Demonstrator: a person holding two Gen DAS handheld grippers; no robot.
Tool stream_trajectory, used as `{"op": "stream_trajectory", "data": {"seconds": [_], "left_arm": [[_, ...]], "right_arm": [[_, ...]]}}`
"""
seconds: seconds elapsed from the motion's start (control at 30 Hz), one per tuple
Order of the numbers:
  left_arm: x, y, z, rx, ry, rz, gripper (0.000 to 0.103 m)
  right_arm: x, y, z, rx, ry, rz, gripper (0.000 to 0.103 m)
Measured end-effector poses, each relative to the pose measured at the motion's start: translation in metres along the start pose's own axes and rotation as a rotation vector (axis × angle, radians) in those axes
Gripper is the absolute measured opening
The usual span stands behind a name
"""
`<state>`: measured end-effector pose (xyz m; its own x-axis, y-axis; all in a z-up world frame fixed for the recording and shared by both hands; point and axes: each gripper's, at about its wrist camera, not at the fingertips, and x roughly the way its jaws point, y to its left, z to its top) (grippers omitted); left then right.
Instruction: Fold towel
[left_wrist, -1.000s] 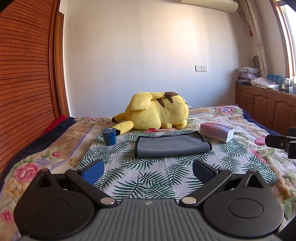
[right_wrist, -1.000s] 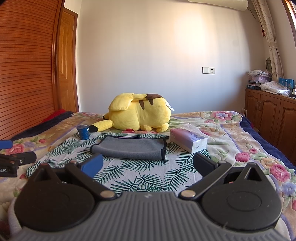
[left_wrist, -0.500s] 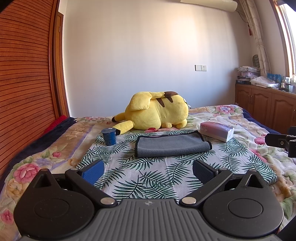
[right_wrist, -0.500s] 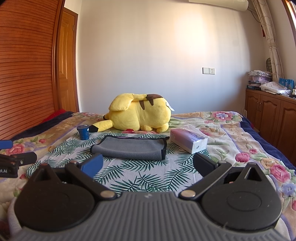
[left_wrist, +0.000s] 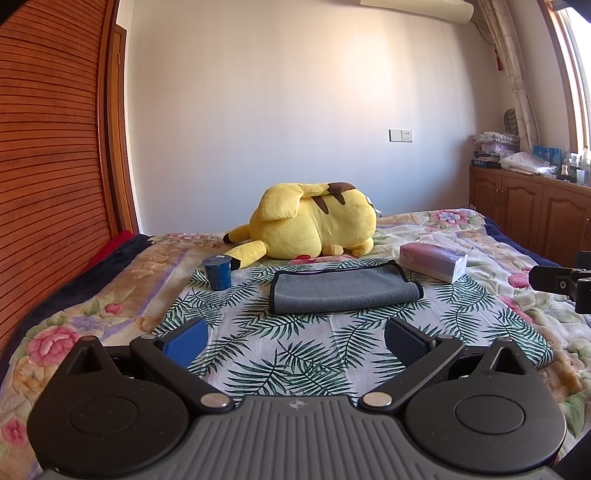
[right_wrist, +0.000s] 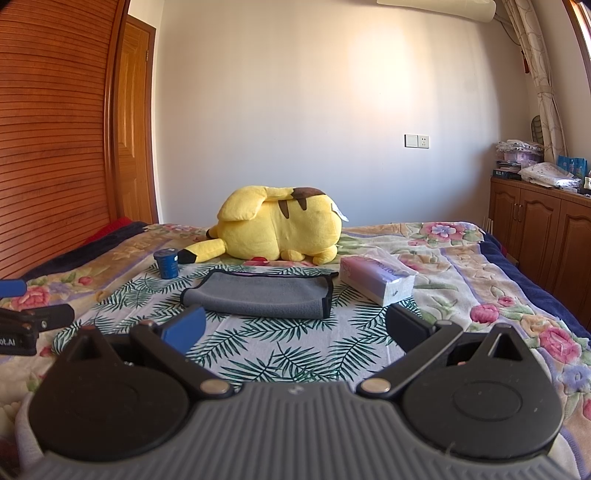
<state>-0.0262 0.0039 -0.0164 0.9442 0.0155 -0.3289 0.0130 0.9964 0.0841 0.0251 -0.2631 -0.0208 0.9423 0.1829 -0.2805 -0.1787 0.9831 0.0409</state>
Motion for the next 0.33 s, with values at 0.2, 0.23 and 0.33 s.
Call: {"op": "stream_trajectory", "data": {"seconds": [0.2,0.23,0.33], "left_arm": [[0.0000,0.0001,-0.0004,0.001,0.000,0.000,0.087],[0.0000,0.0000,-0.0004,0.001,0.000,0.000,0.087],[0.0000,0.0002,-0.0007,0.002,0.001,-0.001,0.087]], "right_arm": [[0.0000,0.0000,0.0000,0.000,0.000,0.000,0.103],[0.0000,-0.0002,0.0001,0.000,0.000,0.000,0.103],[0.0000,0.0000,0.0000,0.000,0.000,0.000,0.103]]}}
